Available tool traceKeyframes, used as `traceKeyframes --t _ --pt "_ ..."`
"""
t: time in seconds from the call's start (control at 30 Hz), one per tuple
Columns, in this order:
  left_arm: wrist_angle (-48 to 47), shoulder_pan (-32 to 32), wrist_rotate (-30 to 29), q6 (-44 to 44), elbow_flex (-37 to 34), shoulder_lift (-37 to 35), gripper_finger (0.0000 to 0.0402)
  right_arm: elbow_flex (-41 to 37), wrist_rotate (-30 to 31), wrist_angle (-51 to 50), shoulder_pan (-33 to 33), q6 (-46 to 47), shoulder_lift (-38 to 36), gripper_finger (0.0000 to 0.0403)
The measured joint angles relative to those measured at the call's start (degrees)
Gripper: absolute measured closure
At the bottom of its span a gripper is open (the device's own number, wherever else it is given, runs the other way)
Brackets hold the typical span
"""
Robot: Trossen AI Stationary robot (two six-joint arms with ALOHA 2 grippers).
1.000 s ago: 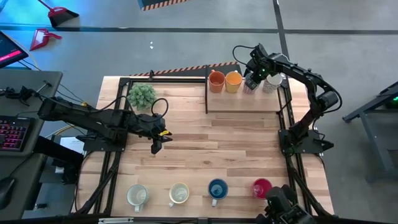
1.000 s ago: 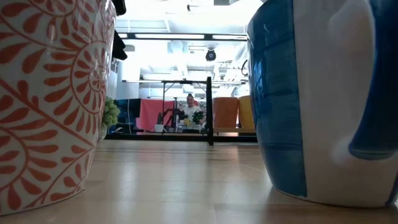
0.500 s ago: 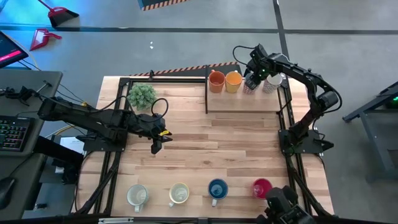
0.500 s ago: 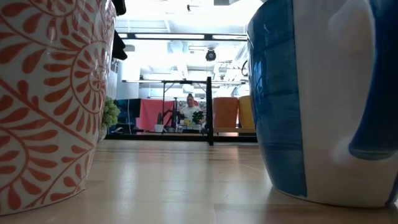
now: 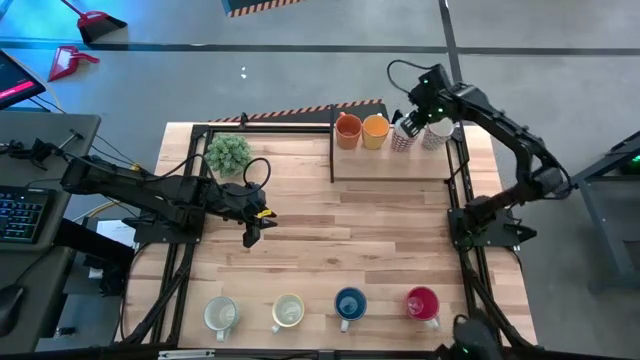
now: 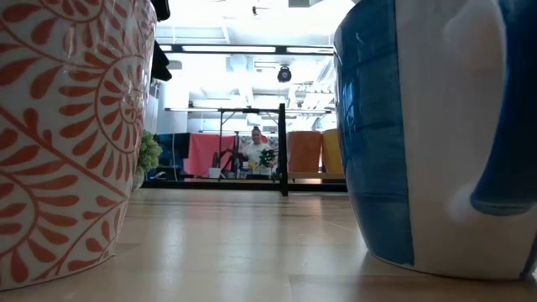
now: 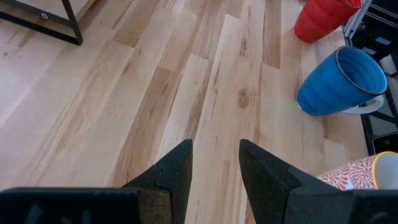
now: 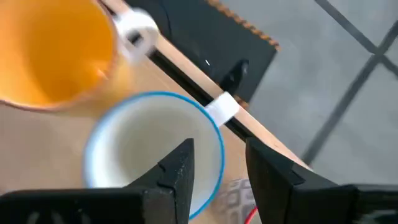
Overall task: Place coffee mugs
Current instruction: Put the green patterned mug on the shelf
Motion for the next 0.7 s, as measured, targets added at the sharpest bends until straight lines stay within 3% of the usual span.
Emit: traceKeyframes --t 0.3,0.5,0.7 --pt "0.0 0.0 0.1 0.0 0.0 0.0 0.0282 0.0 -18.2 -1.0 0.4 6.2 -15.3 0.0284" --pt "2.0 0.0 2.0 0.1 0.3 0.0 0.0282 0.0 -31.3 -0.8 6.1 7.3 -25.3 0.0284" --pt "7.7 0.0 2.1 4.9 4.4 0.0 0.0282 0.0 -33.7 5.8 17.4 13.3 -32.4 0.0284"
